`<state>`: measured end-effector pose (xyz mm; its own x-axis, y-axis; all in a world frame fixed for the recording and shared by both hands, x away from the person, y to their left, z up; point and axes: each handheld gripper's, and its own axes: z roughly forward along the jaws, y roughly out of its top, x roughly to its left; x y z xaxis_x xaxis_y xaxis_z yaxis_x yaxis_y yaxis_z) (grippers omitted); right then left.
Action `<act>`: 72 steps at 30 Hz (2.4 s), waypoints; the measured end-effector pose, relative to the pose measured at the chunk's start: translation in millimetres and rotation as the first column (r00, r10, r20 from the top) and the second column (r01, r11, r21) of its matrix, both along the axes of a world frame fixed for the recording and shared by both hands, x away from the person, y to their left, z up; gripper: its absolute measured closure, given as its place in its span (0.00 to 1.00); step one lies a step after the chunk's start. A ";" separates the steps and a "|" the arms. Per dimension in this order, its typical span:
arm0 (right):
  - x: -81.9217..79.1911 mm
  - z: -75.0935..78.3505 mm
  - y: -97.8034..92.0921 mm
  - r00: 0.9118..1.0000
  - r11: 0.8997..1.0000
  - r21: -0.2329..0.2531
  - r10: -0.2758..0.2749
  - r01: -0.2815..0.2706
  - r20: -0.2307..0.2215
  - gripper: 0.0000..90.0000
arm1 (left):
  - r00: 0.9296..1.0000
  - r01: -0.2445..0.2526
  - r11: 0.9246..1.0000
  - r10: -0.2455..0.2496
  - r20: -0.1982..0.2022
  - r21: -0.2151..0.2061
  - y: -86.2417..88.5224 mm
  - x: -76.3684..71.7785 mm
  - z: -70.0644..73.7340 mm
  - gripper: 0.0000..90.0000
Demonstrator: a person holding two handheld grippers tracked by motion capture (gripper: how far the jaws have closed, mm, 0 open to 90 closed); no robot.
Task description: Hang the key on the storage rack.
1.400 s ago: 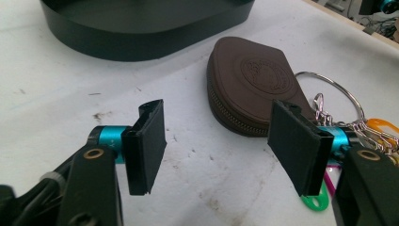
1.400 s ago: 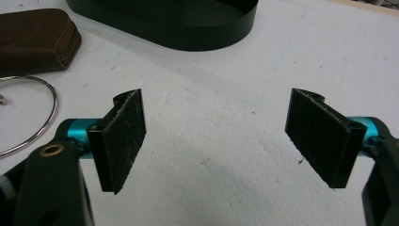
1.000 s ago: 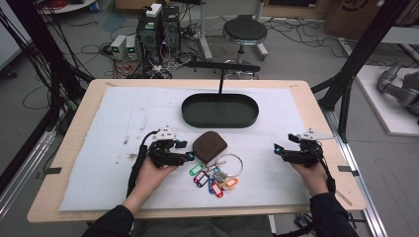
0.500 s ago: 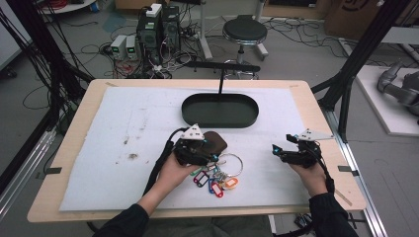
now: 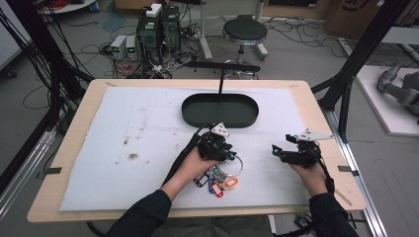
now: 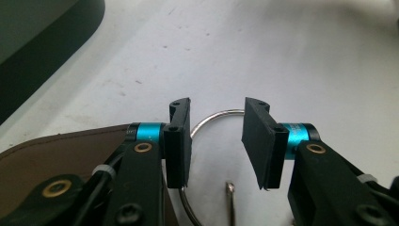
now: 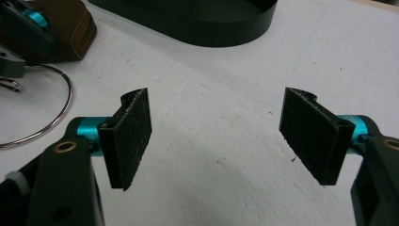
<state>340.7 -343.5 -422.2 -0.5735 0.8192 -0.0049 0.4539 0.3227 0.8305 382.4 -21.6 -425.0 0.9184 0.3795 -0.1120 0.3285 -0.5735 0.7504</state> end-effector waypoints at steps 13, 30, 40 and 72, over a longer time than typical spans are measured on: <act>0.3 -0.2 0.2 1.000 1.000 -0.005 0.008 -0.008 0.004 0.30 | 1.000 0.013 0.999 -0.014 0.025 0.052 -6.2 7.4 -6.0 0.81; 0.2 -1.0 0.3 1.000 1.000 -0.005 0.024 -0.024 -0.005 0.30 | 0.999 0.040 0.977 -0.044 0.014 0.208 -26.4 10.0 -3.6 0.93; -1.3 -1.3 13.6 0.994 0.994 0.007 0.106 -0.105 -0.022 0.34 | 0.998 0.060 0.988 -0.058 -0.017 0.143 -14.2 5.9 -2.8 0.96; -2.3 -0.1 18.2 0.985 0.984 0.047 0.174 -0.173 -0.017 0.34 | 0.991 -0.016 0.996 0.028 0.130 -0.091 20.5 -26.0 16.2 0.96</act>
<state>338.3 -325.3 -422.4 -0.7062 0.7067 0.0438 0.4122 0.3600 0.8370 356.4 -1.1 -408.8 0.9189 0.3936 -0.0259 0.2360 -0.4959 0.8357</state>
